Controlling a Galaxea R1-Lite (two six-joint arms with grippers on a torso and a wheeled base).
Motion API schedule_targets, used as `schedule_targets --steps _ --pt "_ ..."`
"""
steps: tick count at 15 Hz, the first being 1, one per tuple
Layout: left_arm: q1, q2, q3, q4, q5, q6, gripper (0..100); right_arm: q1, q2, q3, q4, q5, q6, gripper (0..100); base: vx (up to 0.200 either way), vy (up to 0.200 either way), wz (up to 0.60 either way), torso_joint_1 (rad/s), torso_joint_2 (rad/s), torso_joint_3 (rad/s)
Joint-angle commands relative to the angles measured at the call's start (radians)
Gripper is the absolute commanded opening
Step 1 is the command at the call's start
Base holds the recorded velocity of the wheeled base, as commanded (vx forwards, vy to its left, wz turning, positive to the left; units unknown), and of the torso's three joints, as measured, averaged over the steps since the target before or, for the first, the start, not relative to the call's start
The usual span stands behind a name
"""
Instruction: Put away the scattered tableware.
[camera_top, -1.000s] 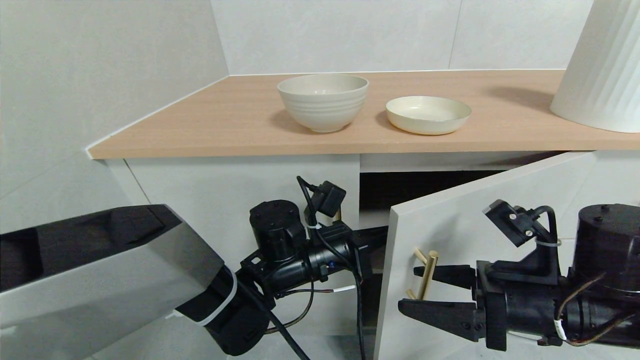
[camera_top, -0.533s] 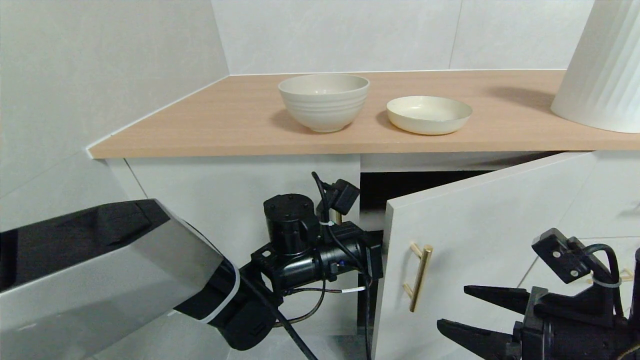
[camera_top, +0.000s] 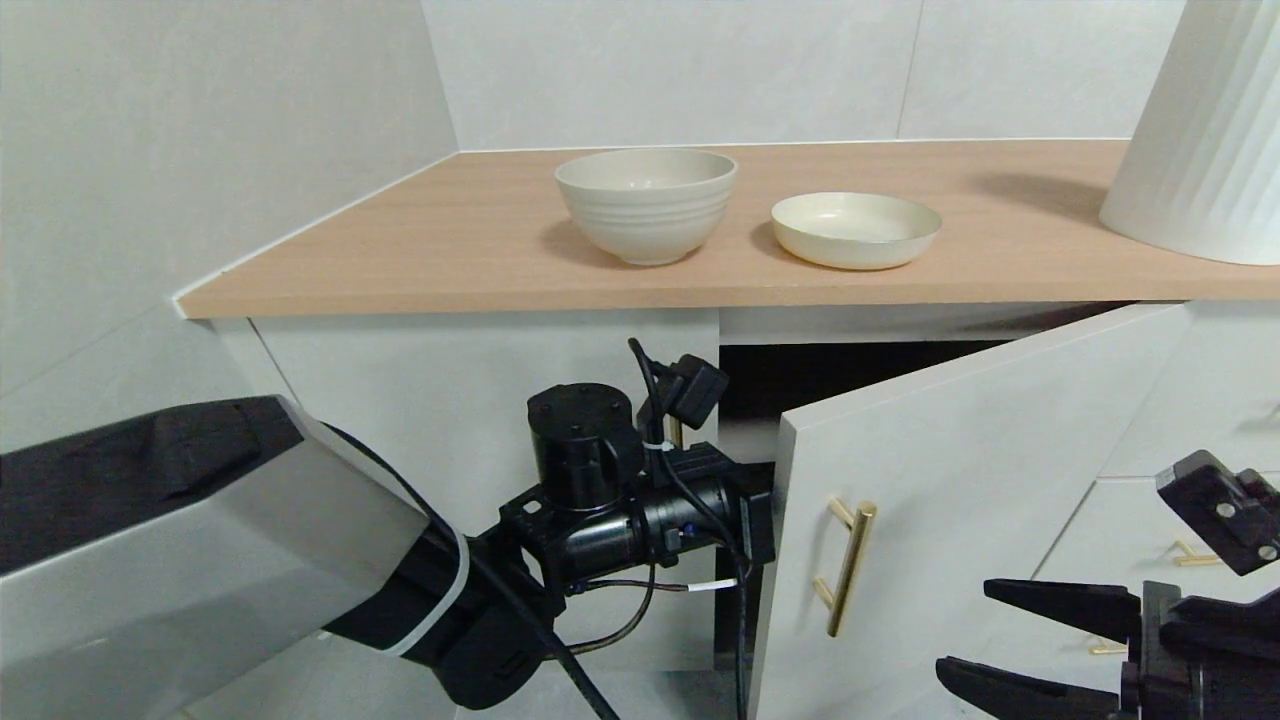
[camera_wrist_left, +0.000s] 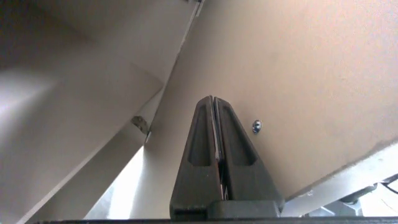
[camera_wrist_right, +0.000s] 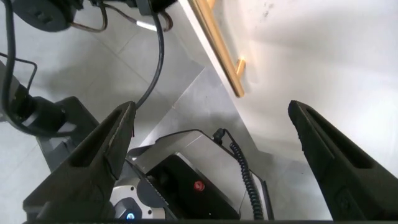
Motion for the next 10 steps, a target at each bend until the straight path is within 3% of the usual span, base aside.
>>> schedule_targets --steps 1,7,10 --pt "-0.004 0.003 0.0 0.0 0.0 0.0 0 0.0 -0.01 0.001 -0.001 0.001 -0.001 100 -0.2 0.0 0.0 0.012 0.0 0.002" --pt "-0.004 0.046 -0.017 -0.003 0.001 0.001 0 0.0 -0.007 0.003 0.026 0.001 -0.011 100 -0.2 0.0 0.0 0.001 0.0 0.002" --pt "-0.004 0.06 -0.043 -0.003 0.001 0.0 0 0.0 -0.007 0.004 0.029 0.001 -0.031 100 0.0 0.0 0.0 0.0 0.0 0.0"
